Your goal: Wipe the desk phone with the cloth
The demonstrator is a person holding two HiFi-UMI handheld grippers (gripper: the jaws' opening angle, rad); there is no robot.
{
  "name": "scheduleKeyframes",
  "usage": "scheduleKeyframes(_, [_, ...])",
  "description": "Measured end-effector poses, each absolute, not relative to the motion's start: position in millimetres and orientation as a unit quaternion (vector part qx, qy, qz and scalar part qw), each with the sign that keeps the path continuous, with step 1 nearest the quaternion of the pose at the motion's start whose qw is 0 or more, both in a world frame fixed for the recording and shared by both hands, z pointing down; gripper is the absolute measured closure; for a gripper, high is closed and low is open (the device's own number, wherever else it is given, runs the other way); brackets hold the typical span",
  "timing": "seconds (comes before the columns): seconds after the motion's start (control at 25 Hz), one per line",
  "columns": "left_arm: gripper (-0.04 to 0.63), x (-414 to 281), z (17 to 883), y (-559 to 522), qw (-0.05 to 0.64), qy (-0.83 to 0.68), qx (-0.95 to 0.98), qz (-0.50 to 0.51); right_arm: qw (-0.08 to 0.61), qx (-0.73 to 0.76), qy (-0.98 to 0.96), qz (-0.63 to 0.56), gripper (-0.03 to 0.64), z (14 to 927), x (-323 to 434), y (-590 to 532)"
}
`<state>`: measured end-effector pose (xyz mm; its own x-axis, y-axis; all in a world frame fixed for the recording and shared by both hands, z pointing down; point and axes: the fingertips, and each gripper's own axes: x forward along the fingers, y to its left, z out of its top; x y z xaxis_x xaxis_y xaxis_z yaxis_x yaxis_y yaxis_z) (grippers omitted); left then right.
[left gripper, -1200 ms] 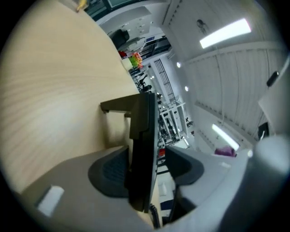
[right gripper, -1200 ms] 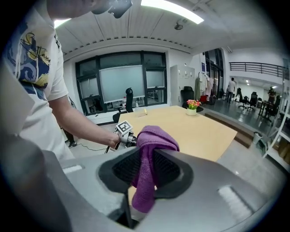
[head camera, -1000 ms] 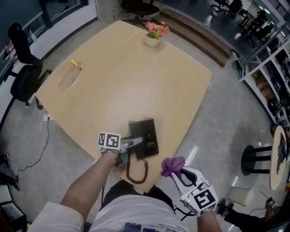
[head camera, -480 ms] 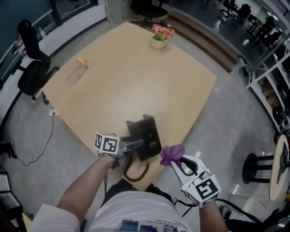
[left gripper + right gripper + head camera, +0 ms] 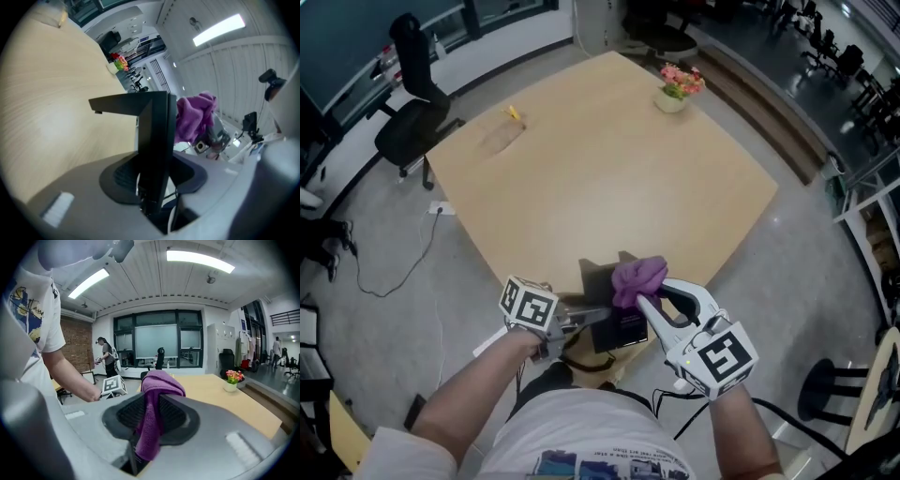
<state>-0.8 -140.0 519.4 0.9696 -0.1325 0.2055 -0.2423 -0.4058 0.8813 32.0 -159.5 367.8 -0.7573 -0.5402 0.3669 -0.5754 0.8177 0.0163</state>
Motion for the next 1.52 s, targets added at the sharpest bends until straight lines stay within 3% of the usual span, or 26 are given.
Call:
scheduleKeyframes(0.8, [0.413, -22, 495, -120, 0.522, -0.154, 0.839, 0.015, 0.253, 0.204, -0.94, 0.109, 0.528, 450, 45, -57])
scheduleKeyframes(1.28, [0.413, -14, 490, -111, 0.515, -0.142, 0.845, 0.019, 0.177, 0.251, -0.952, 0.015, 0.528, 362, 36, -134])
scheduleKeyframes(1.52, [0.413, -10, 483, -107, 0.51, -0.135, 0.849, 0.016, 0.197, 0.255, -0.946, 0.028, 0.528, 379, 37, -144])
